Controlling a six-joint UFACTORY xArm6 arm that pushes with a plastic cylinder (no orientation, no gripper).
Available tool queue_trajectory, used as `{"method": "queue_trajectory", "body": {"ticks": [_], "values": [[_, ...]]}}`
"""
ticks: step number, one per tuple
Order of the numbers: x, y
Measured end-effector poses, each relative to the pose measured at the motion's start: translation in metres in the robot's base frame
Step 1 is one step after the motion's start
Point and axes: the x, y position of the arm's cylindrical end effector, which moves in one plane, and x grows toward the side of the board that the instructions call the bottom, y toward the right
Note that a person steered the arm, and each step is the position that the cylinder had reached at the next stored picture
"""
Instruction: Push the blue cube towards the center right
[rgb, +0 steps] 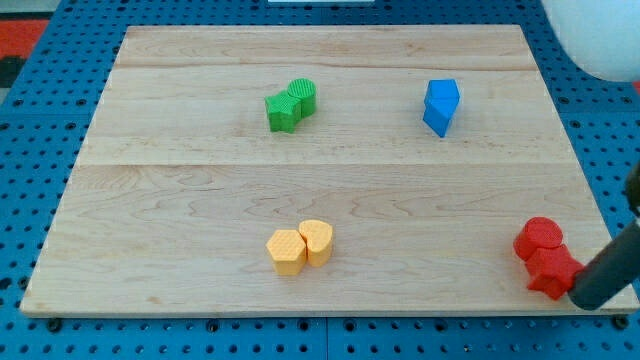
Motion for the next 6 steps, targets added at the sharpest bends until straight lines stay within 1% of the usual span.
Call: {"method": "queue_trajectory", "body": {"ticks": [1, 2, 3, 4, 5, 6], "values": [[0.0, -0.009], [-0.002, -0.004], [-0.019, 0.029], [-0.096, 0.034], [-0.183, 0.036], [-0.257, 0.03]]}}
